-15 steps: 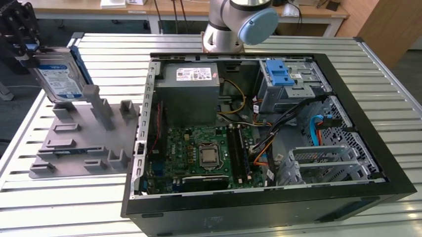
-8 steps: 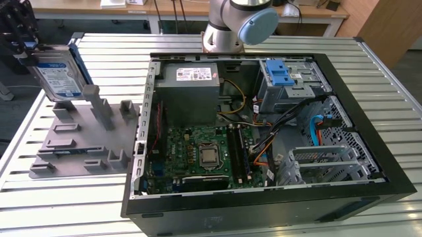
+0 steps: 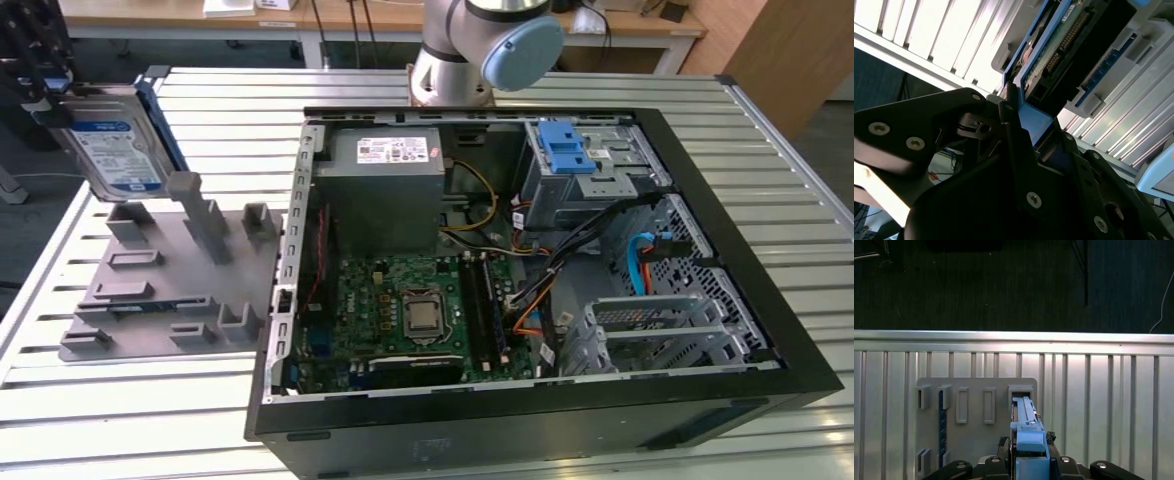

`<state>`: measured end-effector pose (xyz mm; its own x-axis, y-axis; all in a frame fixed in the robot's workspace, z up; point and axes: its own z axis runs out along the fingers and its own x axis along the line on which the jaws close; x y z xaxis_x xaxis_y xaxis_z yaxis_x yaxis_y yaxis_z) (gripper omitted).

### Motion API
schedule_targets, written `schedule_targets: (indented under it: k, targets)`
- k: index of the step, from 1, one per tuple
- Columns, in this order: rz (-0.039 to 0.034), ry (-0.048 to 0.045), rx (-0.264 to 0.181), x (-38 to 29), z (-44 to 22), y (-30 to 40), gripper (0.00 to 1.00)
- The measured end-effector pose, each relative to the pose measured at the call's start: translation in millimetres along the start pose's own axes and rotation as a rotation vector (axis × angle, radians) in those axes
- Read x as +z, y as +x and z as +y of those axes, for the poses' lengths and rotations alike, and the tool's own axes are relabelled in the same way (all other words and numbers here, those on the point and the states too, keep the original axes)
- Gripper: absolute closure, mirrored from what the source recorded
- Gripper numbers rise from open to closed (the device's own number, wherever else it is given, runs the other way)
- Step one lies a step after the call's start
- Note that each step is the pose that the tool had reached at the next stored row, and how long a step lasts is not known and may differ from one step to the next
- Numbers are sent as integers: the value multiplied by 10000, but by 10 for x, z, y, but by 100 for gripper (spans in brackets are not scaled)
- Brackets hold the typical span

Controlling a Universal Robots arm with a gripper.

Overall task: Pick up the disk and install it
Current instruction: 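Pick up the disk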

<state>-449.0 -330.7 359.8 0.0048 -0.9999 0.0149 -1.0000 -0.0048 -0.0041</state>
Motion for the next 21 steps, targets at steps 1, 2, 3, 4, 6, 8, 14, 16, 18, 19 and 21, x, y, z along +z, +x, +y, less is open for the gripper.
schedule_targets:
  k: [1, 2, 3, 4, 6, 8, 14, 16, 18, 19, 21]
  targets:
    - [0, -1, 0, -12, 0, 0, 64]
    - [0, 0, 0, -23, 0, 0, 64]
    - [0, -1, 0, -38, 0, 0, 64]
    - [0, -1, 0, -50, 0, 0, 64]
    - [-1, 0, -1, -76, 0, 1, 64]
    - [-1, 0, 0, -100, -1, 1, 64]
    - [-1, 0, 0, -180, -1, 2, 64]
    - [-1, 0, 0, -204, -1, 3, 64]
    - [0, -1, -1, -228, -1, 3, 64]
    - [-1, 0, 0, -239, -1, 3, 64]
    - [-1, 0, 0, -264, -1, 3, 64]
